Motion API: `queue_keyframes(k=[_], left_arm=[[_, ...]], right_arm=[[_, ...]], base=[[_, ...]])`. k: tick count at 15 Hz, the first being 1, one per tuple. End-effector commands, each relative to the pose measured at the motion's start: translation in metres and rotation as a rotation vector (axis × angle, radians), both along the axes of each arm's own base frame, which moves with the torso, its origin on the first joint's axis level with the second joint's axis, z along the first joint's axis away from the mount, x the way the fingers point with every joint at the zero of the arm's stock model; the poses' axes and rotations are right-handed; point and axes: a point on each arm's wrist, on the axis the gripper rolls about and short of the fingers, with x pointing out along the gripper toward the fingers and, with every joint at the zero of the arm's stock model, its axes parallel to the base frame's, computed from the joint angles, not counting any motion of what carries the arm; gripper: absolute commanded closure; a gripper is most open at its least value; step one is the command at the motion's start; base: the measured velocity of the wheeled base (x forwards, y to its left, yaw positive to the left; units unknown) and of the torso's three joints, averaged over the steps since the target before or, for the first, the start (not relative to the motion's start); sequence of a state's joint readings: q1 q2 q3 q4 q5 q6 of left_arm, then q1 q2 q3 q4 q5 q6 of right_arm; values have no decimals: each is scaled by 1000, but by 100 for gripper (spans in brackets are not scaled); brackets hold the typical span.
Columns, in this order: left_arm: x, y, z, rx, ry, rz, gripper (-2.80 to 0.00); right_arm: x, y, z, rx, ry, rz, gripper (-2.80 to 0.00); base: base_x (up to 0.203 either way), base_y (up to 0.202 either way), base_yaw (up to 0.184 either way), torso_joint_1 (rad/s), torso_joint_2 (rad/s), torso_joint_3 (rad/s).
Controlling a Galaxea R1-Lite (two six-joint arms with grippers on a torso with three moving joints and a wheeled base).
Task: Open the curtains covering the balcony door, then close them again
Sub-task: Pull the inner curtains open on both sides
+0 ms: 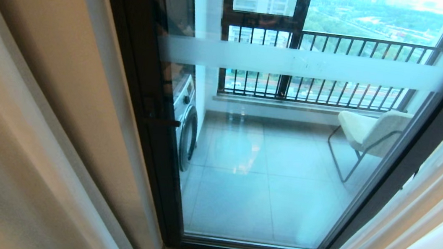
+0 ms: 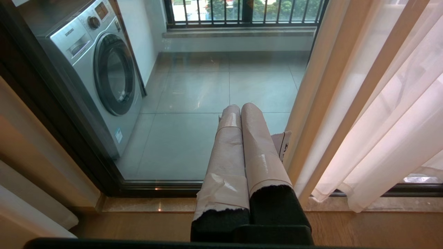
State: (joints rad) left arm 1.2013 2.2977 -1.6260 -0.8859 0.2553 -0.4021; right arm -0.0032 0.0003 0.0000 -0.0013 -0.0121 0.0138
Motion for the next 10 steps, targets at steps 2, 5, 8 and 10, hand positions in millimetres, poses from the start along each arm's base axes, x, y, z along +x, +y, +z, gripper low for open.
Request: queue_keyframes(k=[2,5,8,10], left_arm=[[3,-11,18,28,-15,-10,0],[10,-41,53,80,-38,-49,0],[25,-87,84,102,-51,-130,0],[43,-126,103,88,-49,-219,0]], right_arm=[[0,0,0,0,-1,0,0],[0,0,0,0,-1,0,0],[0,0,0,0,-1,0,0],[0,0,0,0,-1,0,0]], base=[[0,0,0,0,0,0],[0,0,0,0,0,0],[0,0,0,0,0,0],[0,0,0,0,0,0]])
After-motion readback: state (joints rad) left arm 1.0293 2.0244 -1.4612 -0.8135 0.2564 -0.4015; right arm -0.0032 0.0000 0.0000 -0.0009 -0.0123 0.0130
